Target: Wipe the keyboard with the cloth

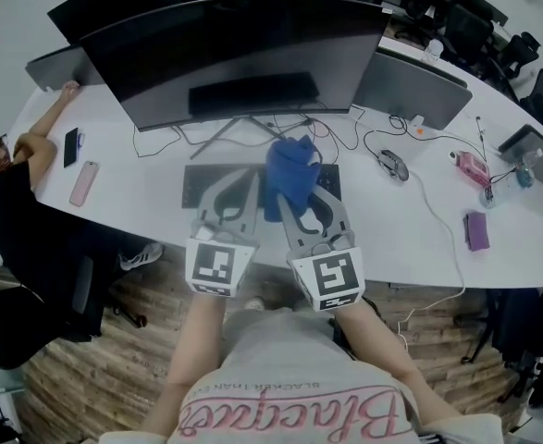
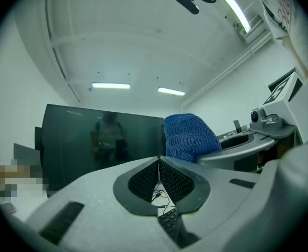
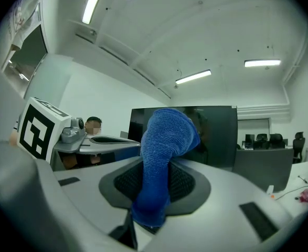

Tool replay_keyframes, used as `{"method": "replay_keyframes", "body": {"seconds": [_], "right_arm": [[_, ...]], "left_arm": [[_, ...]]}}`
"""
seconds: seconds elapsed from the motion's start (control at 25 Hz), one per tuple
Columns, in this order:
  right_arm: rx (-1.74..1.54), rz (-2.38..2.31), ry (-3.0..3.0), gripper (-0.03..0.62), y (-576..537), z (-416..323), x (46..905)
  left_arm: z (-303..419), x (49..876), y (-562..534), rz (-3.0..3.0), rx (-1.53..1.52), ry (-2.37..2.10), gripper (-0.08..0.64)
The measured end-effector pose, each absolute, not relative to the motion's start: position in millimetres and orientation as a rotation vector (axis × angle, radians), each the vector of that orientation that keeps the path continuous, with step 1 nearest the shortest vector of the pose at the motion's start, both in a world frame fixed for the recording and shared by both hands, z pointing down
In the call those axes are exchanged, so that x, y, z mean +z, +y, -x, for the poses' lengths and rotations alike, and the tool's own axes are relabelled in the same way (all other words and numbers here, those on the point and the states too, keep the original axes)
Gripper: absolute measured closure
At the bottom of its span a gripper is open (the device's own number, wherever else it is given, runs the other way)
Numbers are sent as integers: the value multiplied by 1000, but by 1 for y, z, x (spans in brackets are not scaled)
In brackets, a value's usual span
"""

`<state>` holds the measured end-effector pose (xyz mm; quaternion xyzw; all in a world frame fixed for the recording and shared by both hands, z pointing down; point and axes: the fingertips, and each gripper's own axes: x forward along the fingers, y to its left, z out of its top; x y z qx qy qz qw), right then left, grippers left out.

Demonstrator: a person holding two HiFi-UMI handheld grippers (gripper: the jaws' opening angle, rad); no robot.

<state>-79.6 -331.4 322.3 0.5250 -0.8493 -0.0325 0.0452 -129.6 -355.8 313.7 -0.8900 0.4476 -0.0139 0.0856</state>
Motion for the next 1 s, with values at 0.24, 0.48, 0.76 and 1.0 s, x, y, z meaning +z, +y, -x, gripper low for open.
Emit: {"method": "replay_keyframes", "body": {"seconds": [0.24,0.48,0.76,1.0], "right_arm": [[-122,-1615,-2591,499,-325,97,322],[-140,-1630,-2578,500,-320,108,319],[-145,-1642,-2575,500,-315,118,317],[-136,-1648,-2570,499,-314,123,319]], "left_arm": [[142,312,-345,2633,-15,1323,554],[149,306,-336,2638,11,1313,554],[158,302,-328,2621,25,1294,554],[161,302,-326,2617,30,1280,554]]}}
